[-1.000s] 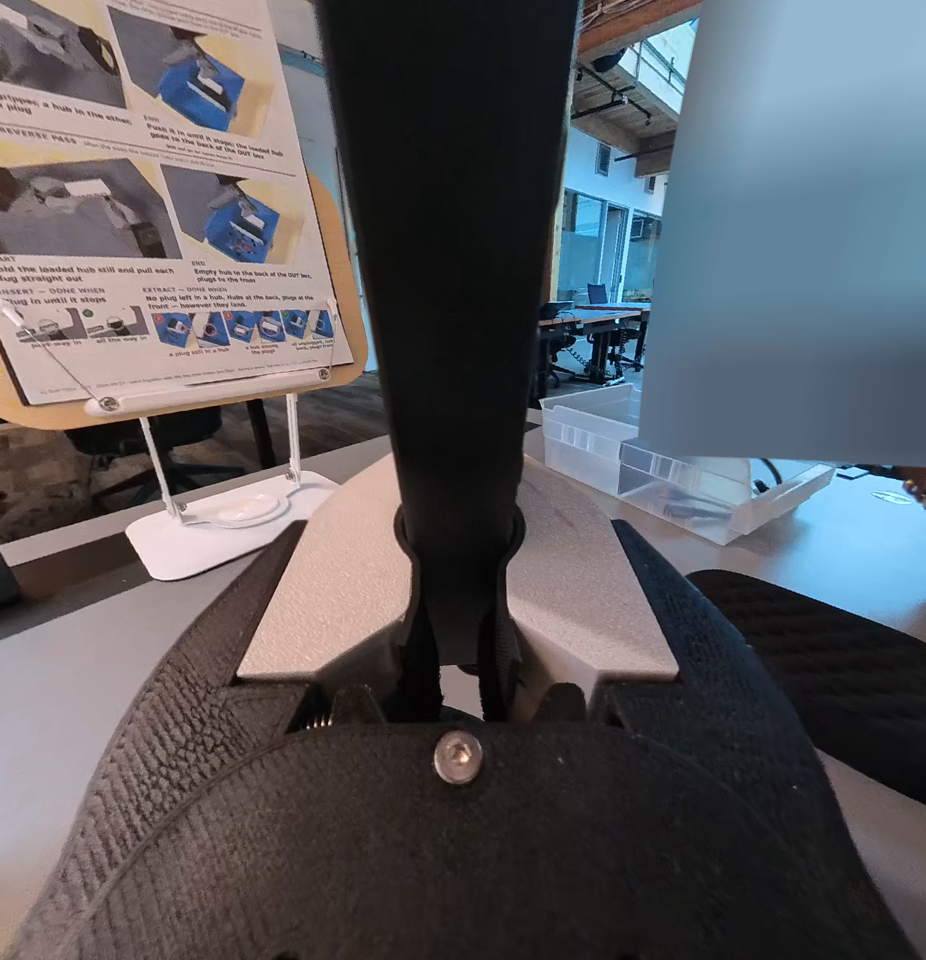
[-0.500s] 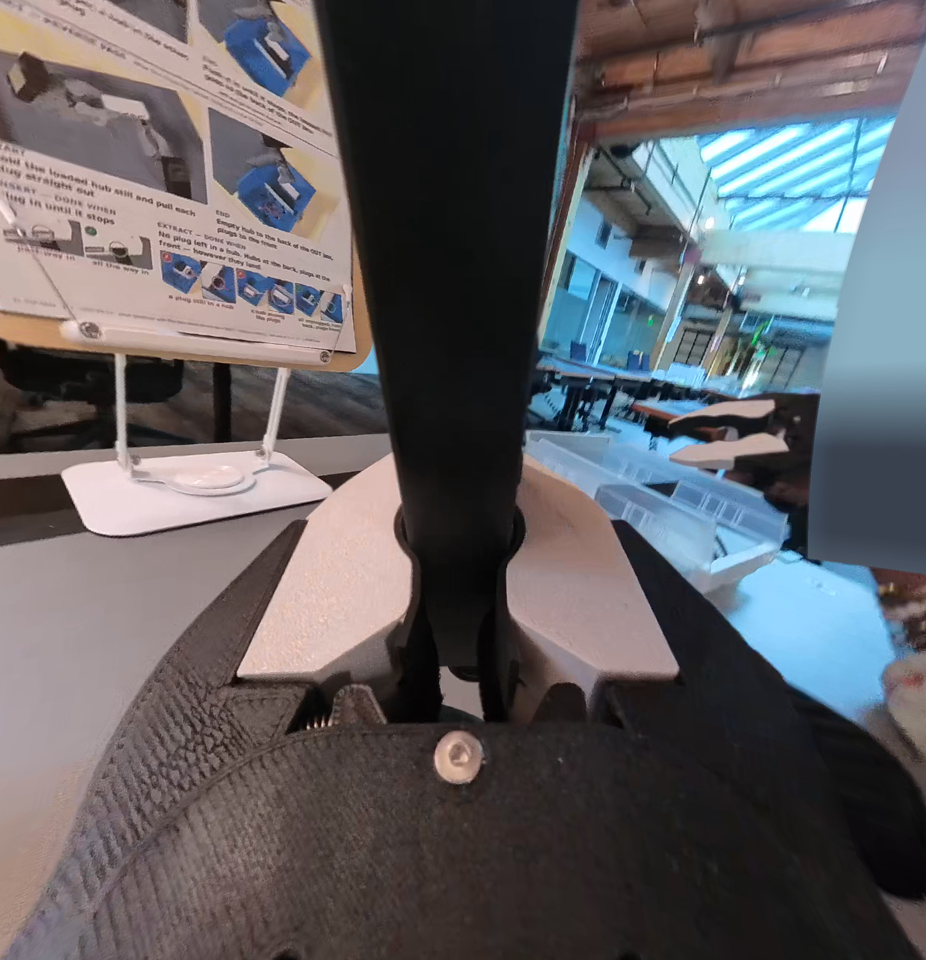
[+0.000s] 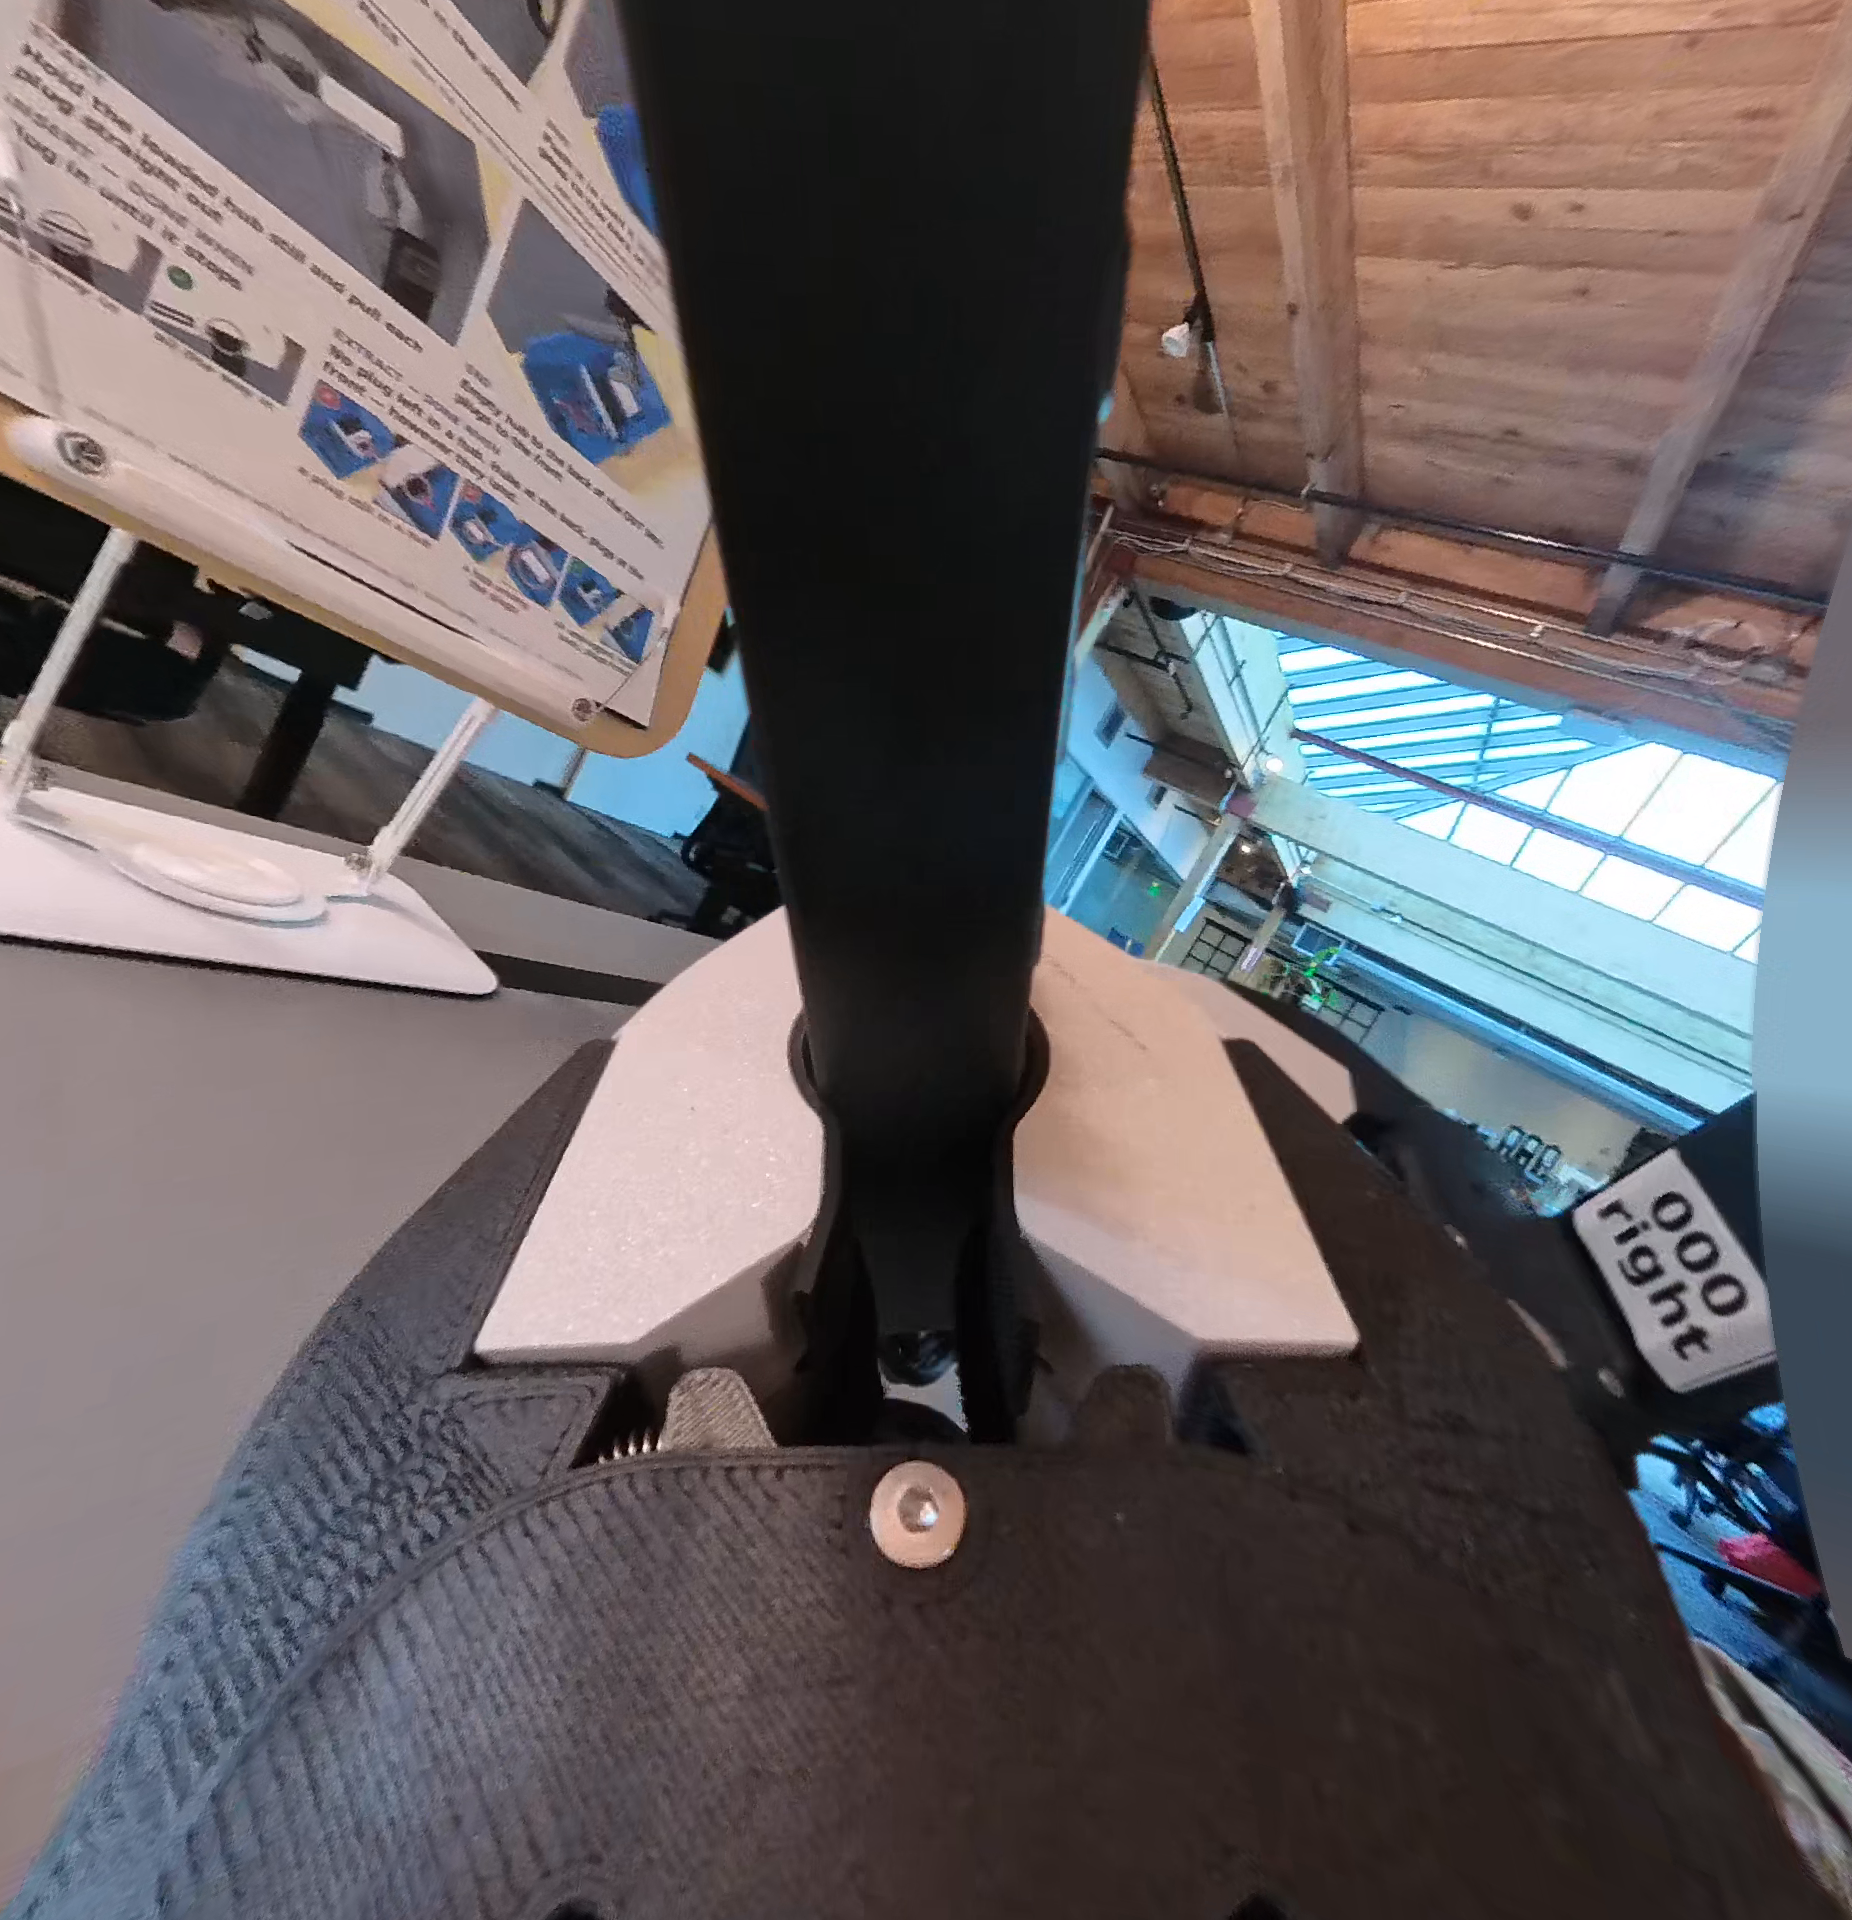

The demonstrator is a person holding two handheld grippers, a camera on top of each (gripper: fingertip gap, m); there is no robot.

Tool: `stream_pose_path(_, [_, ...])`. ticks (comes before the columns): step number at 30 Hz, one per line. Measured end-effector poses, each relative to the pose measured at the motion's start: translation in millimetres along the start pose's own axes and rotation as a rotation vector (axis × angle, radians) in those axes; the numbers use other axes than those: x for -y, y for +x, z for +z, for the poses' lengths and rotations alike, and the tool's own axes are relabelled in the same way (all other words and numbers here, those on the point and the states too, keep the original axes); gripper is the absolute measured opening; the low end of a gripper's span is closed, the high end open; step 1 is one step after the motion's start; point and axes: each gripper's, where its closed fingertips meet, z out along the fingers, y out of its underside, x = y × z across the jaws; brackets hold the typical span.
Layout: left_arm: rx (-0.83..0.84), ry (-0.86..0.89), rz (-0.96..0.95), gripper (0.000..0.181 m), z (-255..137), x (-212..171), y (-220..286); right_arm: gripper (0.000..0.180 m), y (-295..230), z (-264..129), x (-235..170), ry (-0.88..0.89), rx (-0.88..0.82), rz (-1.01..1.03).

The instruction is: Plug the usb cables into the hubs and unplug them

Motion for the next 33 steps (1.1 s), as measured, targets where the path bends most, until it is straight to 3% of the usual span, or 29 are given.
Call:
stream_pose_path(10, [-0.136,0.020,0.016,0.027,5.6,-8.0,27.7,0.058,1.8,-4.2,-9.9,-0.132,-0.073,-0.239])
stream_pose_path(21, [-0.216,-0.022,0.104,0.029,9.2,-14.6,51.0,0.058,13.4,-14.7,-1.6,-0.107,-0.184,-0.302])
stream_pose_path(29, [-0.165,0.152,0.403,0.128,5.3,8.3,53.3,0.055,92.2,-63.6,10.1,-0.161,-0.439,-0.567])
stream_pose_path(33, [-0.106,0.114,0.463,0.138,8.5,-2.2,43.0,0.056,163.3,-112.7,15.0,-0.225,-0.565,-0.672])
